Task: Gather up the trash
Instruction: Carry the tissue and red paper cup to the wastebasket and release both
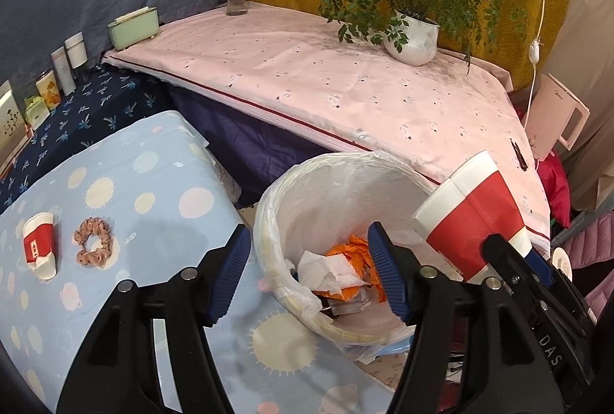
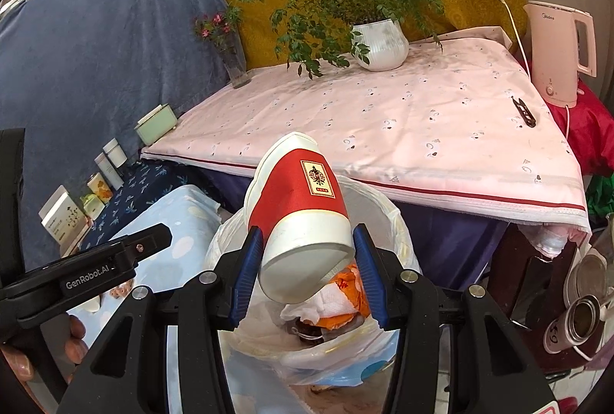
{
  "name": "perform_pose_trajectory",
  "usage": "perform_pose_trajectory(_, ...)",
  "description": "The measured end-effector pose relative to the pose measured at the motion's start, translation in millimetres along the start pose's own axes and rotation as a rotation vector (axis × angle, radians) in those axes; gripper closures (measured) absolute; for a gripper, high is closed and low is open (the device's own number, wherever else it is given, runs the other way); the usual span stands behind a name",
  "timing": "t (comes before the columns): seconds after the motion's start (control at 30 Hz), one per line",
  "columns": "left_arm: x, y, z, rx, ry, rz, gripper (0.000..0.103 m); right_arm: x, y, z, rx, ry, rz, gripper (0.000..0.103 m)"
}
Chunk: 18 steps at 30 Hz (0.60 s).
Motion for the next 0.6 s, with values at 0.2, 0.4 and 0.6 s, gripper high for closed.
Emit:
perform_pose_trajectory(0.2, -12.0, -1.2, -2.1, 0.005, -0.017, 0.014, 0.043, -8.4, 7.1, -1.2, -0.011, -0.016, 0.006, 0.056)
perform_pose_trajectory(0.4, -22.8, 0.0, -3.3, 0.004, -0.034, 0.029, 0.043, -17.3, 17.0, 0.7, -0.02, -0.03, 0.012, 0.056)
perform_pose_trajectory(0.6, -37.3, 3.5, -7.6, -0.009, -0.055, 0.046, 0.042, -23.5, 29.2, 1.3, -0.026, -0.041, 0.009, 0.055)
Point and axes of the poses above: each gripper's, at about its wrist camera, not at the fingertips, and y roughly the way its jaws point, x to its right, z to its top, the point moved 1 cm from there along y, roughly the way its jaws point, and after that the axes turned 9 degrees about z, right-handed, at the moved point
